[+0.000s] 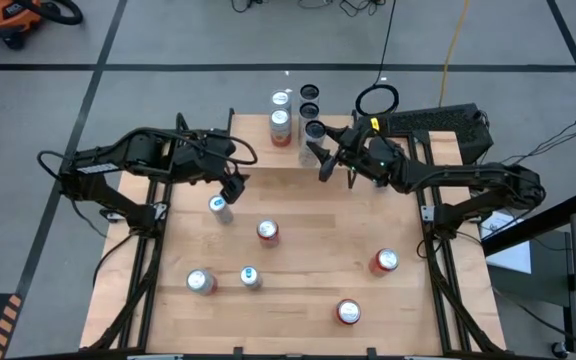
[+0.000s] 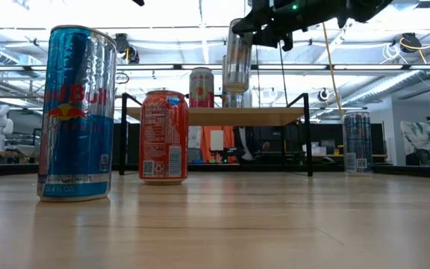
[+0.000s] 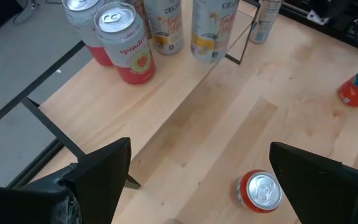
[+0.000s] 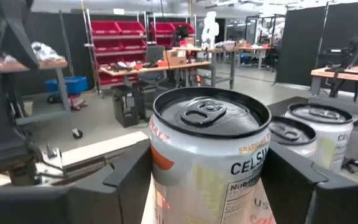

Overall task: Place canned beverage on shelf
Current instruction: Put the white-yellow soda can aligned with the other white-yellow can on the shelf

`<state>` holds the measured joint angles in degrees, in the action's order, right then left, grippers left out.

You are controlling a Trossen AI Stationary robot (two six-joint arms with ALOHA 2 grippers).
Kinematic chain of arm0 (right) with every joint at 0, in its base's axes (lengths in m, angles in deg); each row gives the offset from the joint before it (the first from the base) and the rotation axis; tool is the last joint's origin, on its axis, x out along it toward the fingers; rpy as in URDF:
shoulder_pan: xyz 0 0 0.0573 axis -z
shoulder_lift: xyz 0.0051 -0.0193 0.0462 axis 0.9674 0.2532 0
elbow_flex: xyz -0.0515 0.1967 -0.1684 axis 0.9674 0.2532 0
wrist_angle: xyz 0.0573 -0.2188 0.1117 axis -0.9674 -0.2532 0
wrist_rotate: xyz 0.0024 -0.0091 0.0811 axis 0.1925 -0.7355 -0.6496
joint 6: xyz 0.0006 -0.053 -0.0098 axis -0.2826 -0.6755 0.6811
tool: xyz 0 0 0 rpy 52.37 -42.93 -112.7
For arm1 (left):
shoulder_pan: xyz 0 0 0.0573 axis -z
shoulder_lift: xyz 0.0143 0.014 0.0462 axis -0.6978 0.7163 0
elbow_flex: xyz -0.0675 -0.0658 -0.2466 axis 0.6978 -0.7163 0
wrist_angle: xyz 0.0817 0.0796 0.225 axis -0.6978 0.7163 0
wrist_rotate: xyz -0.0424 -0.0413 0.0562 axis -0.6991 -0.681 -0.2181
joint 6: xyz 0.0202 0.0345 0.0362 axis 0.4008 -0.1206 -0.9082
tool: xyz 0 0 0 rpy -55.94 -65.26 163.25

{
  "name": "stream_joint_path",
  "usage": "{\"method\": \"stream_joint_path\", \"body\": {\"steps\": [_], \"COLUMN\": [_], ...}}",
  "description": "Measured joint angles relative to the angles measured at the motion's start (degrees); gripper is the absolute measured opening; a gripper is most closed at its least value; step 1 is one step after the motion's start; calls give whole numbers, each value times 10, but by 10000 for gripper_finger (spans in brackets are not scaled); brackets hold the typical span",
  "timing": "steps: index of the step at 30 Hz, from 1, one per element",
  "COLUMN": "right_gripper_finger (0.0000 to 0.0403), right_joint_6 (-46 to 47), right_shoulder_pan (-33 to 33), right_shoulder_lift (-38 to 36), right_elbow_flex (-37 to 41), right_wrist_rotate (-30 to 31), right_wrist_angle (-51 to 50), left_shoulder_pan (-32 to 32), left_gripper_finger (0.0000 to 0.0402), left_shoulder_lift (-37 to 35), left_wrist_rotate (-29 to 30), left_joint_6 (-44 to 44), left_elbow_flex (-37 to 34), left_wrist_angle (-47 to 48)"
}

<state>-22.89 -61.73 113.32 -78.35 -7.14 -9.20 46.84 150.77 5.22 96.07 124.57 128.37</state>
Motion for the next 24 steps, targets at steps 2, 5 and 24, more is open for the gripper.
{"method": "stream_joint_path", "body": {"steps": [2, 5, 24], "right_gripper_finger": [231, 231, 231], "right_joint_6": [-3, -2, 3], "right_shoulder_pan": [0, 0, 21], "right_shoulder_lift": [7, 16, 22], "right_elbow_flex": [0, 0, 0], "right_wrist_rotate": [0, 0, 0], "right_wrist_angle": [-2, -1, 3], "left_shoulder_pan": [0, 0, 0], "left_gripper_finger": [386, 386, 386], "left_shoulder_lift": [0, 0, 0], "left_wrist_rotate": [2, 4, 6], "left_joint_6": [0, 0, 0], "left_elbow_flex": [0, 0, 0], "left_wrist_angle": [-6, -16, -17]}}
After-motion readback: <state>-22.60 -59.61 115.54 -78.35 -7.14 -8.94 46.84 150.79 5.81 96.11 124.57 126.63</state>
